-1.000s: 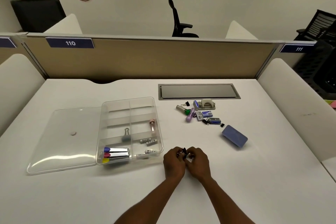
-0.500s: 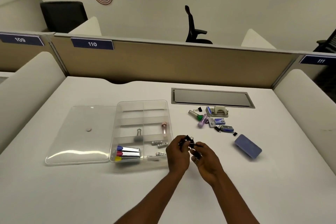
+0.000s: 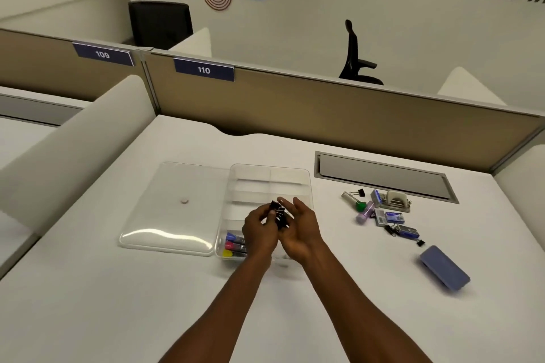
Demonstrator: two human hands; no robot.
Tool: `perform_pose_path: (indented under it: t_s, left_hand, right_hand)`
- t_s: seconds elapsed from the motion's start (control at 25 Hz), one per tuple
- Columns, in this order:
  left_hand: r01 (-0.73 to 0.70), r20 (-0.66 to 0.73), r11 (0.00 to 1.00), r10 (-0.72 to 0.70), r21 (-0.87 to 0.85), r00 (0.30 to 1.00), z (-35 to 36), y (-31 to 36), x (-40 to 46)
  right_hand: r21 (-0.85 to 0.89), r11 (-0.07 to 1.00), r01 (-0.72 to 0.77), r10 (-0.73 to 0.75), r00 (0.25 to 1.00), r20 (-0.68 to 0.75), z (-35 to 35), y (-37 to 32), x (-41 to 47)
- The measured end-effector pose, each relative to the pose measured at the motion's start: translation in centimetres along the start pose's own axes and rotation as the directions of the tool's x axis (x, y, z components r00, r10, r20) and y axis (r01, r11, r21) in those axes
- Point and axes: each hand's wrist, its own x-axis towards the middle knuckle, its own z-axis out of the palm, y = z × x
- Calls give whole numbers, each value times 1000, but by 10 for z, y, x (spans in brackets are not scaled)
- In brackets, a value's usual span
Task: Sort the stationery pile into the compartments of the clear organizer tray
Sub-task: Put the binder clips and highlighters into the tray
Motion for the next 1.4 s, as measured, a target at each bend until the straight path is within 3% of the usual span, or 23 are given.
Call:
perform_pose_path:
  t_s: [0.28, 0.6, 0.72, 0.88, 1.04, 1.16, 1.24, 1.28, 1.36, 1.4]
  left_hand:
    - [161, 221, 983, -177, 87, 959, -40, -5, 58]
    - [215, 247, 965, -247, 150, 937, -42, -2, 67]
    - [129, 222, 966, -180, 225, 958, -38, -4, 58]
    - [-150, 242, 924, 65, 351, 968, -26, -9, 35]
    - [-378, 322, 862, 272, 338, 907, -3, -16, 8]
    - [-507, 397, 829, 394, 235, 829, 18, -21, -10]
    - [-543, 469, 816, 406, 201, 784, 33, -26, -23]
    - [-559, 501, 805, 406, 200, 764, 41, -29, -29]
    - [-596, 560, 773, 403, 215, 724, 58, -37, -37]
    - [-619, 591, 748, 393, 240, 704, 65, -41, -40]
  right_hand:
    - [-223, 972, -68, 68, 998, -10, 47, 9, 29]
    - [-212, 976, -46, 45, 999, -10, 43, 15, 31]
    - [-213, 976, -33, 34, 999, 2, 32, 11, 24]
    - [-194, 981, 8, -6, 1000, 10, 4, -1, 10]
    - [-167, 982, 91, -103, 993, -62, -42, -25, -7]
    - [-228, 960, 161, -215, 947, -238, -89, -46, -20]
    - [-422, 890, 171, -344, 859, -378, -125, -55, -29]
    - [-573, 807, 145, -433, 804, -407, -143, -58, -33]
    - [-867, 499, 18, -624, 702, -344, -177, -64, -41]
    - [-949, 307, -71, -674, 688, -269, -191, -69, -43]
